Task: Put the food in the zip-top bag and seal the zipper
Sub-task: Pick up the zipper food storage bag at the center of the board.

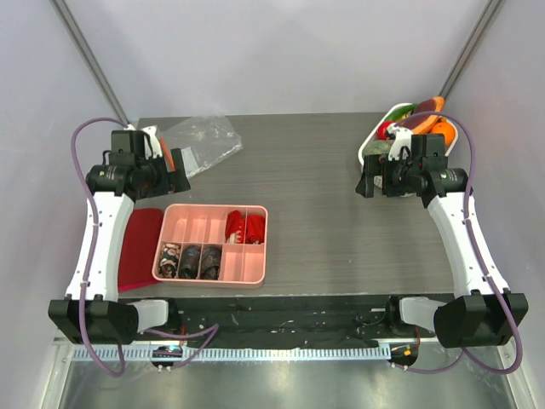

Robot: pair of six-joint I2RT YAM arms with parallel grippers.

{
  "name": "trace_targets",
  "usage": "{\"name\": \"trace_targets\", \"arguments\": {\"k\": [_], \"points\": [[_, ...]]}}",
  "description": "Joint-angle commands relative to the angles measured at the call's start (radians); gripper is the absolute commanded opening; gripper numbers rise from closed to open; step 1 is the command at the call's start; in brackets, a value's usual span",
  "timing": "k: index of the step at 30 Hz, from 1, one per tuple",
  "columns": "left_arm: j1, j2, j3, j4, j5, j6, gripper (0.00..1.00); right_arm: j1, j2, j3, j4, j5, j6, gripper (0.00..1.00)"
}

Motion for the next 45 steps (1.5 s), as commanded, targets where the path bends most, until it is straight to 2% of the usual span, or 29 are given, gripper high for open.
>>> {"name": "trace_targets", "arguments": {"k": [1, 4, 8, 14, 17, 19, 21, 28, 40, 45], "points": [[0.007, 0.066, 0.081, 0.022, -0.077, -0.017, 1.0, -0.001, 0.003, 0.029, 0.031, -0.029, 0.016, 1.0], [0.007, 0.118, 0.121, 0.016, -0.048, -0.003, 1.0, -0.001, 0.009, 0.033, 0.031, -0.032, 0.015, 1.0], [0.089, 0.211, 0.183, 0.021, 0.049, -0.032, 1.0, -0.001, 0.023, 0.038, 0.034, -0.044, 0.013, 1.0], [0.231, 0.449, 0.335, 0.111, 0.198, -0.141, 1.0, -0.001, 0.059, 0.049, 0.037, -0.055, 0.018, 1.0], [0.287, 0.596, 0.398, 0.197, 0.306, -0.217, 0.93, -0.003, 0.076, 0.058, 0.035, -0.062, 0.021, 1.0], [0.324, 0.711, 0.433, 0.254, 0.377, -0.263, 0.84, -0.001, 0.096, 0.062, 0.035, -0.067, 0.022, 1.0], [0.335, 0.776, 0.49, 0.291, 0.423, -0.31, 0.79, -0.003, 0.115, 0.07, 0.031, -0.066, 0.021, 1.0], [0.336, 0.908, 0.452, 0.502, 0.43, -0.415, 0.68, -0.001, 0.15, 0.069, 0.032, -0.055, 0.019, 1.0], [0.326, 1.103, 0.506, 0.581, 0.419, -0.457, 0.63, -0.001, 0.198, 0.082, 0.037, -0.035, 0.024, 1.0], [0.31, 1.136, 0.516, 0.657, 0.456, -0.483, 0.52, -0.001, 0.213, 0.075, 0.037, -0.029, 0.021, 0.99]]}}
